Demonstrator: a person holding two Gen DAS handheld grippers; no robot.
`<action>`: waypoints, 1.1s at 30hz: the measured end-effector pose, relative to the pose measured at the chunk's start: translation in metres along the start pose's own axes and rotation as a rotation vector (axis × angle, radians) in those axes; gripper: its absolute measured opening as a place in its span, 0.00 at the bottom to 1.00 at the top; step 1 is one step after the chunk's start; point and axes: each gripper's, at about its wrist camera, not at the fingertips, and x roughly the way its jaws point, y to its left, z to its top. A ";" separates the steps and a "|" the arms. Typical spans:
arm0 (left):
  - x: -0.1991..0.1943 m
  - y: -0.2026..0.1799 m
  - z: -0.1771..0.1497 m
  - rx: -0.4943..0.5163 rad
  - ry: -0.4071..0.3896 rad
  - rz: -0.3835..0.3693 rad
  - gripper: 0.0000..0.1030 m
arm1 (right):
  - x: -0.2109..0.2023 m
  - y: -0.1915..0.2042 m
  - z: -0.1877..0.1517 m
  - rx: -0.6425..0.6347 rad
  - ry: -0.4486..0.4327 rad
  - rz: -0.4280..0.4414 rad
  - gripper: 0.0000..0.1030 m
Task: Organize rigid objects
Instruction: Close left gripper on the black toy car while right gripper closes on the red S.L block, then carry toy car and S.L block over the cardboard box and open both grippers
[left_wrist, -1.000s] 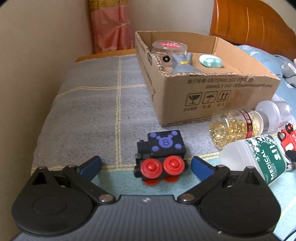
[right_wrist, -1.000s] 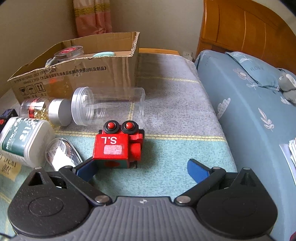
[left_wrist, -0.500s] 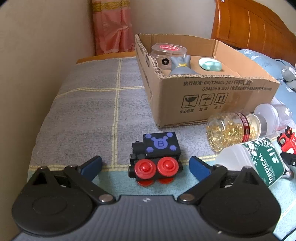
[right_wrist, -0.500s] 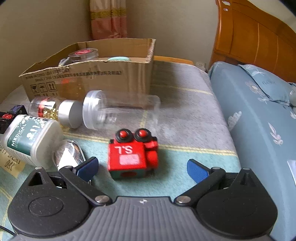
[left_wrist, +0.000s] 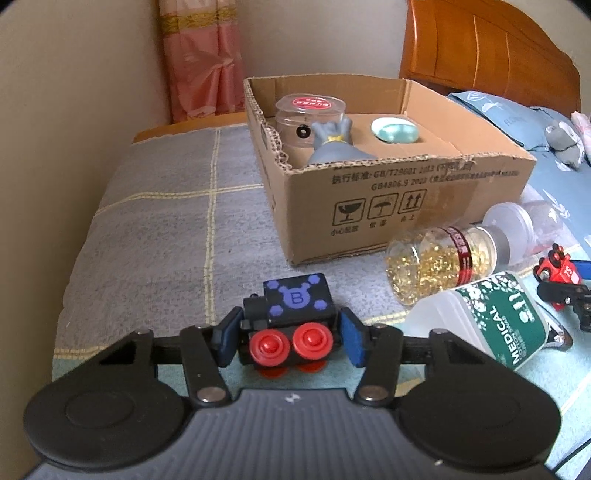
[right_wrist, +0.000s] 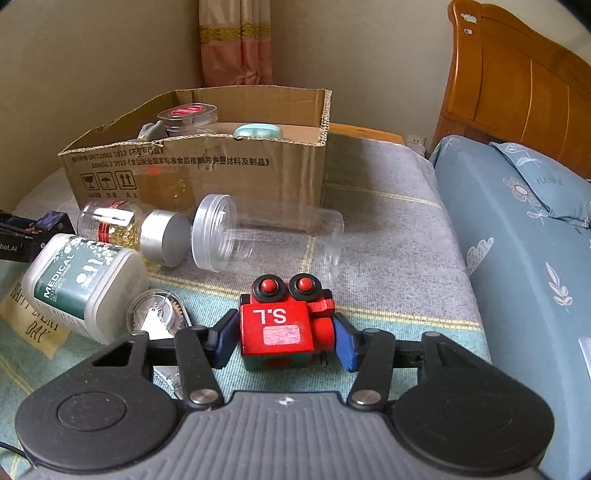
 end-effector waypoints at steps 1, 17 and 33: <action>0.001 0.000 0.001 0.000 0.000 -0.001 0.53 | 0.000 0.000 0.001 -0.005 0.000 -0.003 0.57; -0.015 0.006 0.008 0.022 0.017 -0.069 0.52 | -0.017 0.003 0.005 -0.097 0.025 0.034 0.56; -0.061 -0.001 0.028 0.099 -0.007 -0.143 0.52 | -0.066 0.007 0.057 -0.176 -0.076 0.120 0.56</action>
